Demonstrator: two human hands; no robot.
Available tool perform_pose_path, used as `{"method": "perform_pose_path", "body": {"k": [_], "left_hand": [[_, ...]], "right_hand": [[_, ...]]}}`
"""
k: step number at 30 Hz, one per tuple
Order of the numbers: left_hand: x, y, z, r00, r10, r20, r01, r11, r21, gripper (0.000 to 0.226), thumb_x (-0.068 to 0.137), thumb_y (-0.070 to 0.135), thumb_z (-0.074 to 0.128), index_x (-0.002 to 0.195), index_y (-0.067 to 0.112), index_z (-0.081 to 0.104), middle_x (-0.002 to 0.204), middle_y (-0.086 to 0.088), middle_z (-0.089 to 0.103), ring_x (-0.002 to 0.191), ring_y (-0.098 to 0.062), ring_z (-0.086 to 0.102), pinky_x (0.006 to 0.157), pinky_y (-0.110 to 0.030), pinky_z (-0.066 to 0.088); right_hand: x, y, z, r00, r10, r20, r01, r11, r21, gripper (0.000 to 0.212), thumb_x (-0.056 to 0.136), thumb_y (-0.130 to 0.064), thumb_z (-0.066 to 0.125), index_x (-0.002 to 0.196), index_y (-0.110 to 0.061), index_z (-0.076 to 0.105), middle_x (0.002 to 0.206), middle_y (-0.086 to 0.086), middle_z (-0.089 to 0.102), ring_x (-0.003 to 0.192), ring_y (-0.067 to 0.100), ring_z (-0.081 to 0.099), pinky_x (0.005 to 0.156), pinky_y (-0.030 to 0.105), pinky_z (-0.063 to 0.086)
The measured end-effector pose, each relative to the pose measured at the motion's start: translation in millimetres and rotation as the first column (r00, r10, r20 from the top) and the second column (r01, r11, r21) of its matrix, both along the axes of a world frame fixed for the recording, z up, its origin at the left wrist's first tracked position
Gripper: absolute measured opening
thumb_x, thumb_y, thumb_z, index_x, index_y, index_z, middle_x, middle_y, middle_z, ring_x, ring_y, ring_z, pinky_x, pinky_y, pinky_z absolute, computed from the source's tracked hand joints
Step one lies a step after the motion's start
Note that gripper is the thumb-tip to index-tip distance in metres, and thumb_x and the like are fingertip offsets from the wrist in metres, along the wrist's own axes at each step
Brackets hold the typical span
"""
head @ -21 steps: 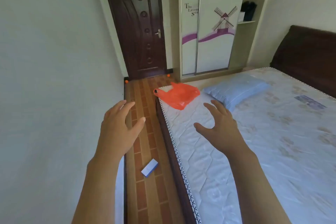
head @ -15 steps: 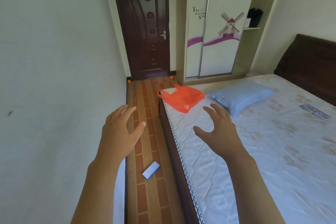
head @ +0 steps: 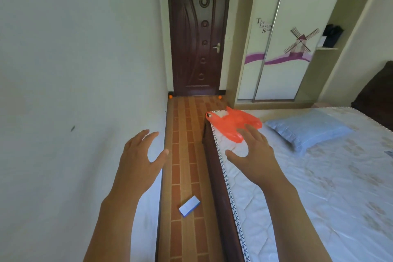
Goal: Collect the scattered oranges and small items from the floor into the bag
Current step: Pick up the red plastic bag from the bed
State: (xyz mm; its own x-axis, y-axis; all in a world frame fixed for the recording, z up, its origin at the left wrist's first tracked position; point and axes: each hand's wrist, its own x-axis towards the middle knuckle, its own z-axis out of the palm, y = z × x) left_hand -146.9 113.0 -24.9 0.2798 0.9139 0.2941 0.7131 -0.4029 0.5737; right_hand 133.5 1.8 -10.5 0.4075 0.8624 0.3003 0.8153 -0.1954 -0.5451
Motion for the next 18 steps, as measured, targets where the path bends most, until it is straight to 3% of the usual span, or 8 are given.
{"method": "perform_pose_path", "body": {"k": [3, 6, 9, 13, 18], "left_hand": [[-11, 10, -1, 1.0, 0.006, 0.009, -0.006, 1.0, -0.009, 0.069, 0.088, 0.064, 0.048, 0.15, 0.034, 0.047, 0.163, 0.006, 0.037, 0.15, -0.02, 0.031, 0.117, -0.046, 0.038], [-18, 18, -2, 0.999, 0.001, 0.033, 0.0, 0.999, -0.036, 0.071, 0.085, 0.065, 0.046, 0.15, 0.035, 0.047, 0.162, 0.007, 0.037, 0.15, -0.019, 0.031, 0.117, -0.045, 0.037], [-25, 27, -7, 0.999, 0.029, 0.043, -0.028, 0.999, -0.042, 0.067, 0.088, 0.06, 0.052, 0.149, 0.033, 0.05, 0.162, 0.007, 0.039, 0.15, -0.019, 0.031, 0.118, -0.046, 0.036], [-27, 43, -16, 0.996, 0.081, 0.046, -0.079, 0.996, -0.041, 0.06, 0.095, 0.055, 0.061, 0.149, 0.031, 0.051, 0.161, 0.006, 0.04, 0.15, -0.019, 0.031, 0.119, -0.045, 0.033], [-6, 82, -21, 0.993, 0.113, 0.035, -0.112, 0.993, -0.025, 0.062, 0.094, 0.061, 0.057, 0.149, 0.032, 0.05, 0.161, 0.008, 0.039, 0.15, -0.016, 0.031, 0.118, -0.042, 0.033]], "right_hand": [[-9, 19, 0, 1.0, 0.029, 0.001, -0.029, 1.0, 0.002, 0.075, 0.087, -0.053, 0.071, 0.152, -0.045, 0.035, 0.163, -0.008, 0.034, 0.149, 0.023, 0.032, 0.116, 0.057, 0.035], [-14, 43, -3, 0.999, 0.034, -0.01, -0.034, 0.999, -0.03, 0.078, 0.081, -0.065, 0.061, 0.153, -0.042, 0.039, 0.164, -0.008, 0.034, 0.15, 0.023, 0.032, 0.116, 0.058, 0.036], [-16, 69, -8, 0.997, 0.081, -0.017, -0.081, 0.996, -0.048, 0.082, 0.077, -0.073, 0.05, 0.154, -0.051, 0.033, 0.161, -0.012, 0.035, 0.15, 0.023, 0.031, 0.115, 0.06, 0.038], [-14, 106, -13, 0.991, 0.133, -0.011, -0.133, 0.989, -0.056, 0.078, 0.088, -0.062, 0.064, 0.156, -0.041, 0.034, 0.168, -0.01, 0.026, 0.155, 0.022, 0.021, 0.122, 0.06, 0.027], [5, 163, -25, 0.983, 0.186, -0.009, -0.186, 0.981, -0.059, 0.074, 0.09, -0.062, 0.065, 0.154, -0.038, 0.038, 0.169, -0.012, 0.022, 0.156, 0.021, 0.021, 0.122, 0.058, 0.03]]}}
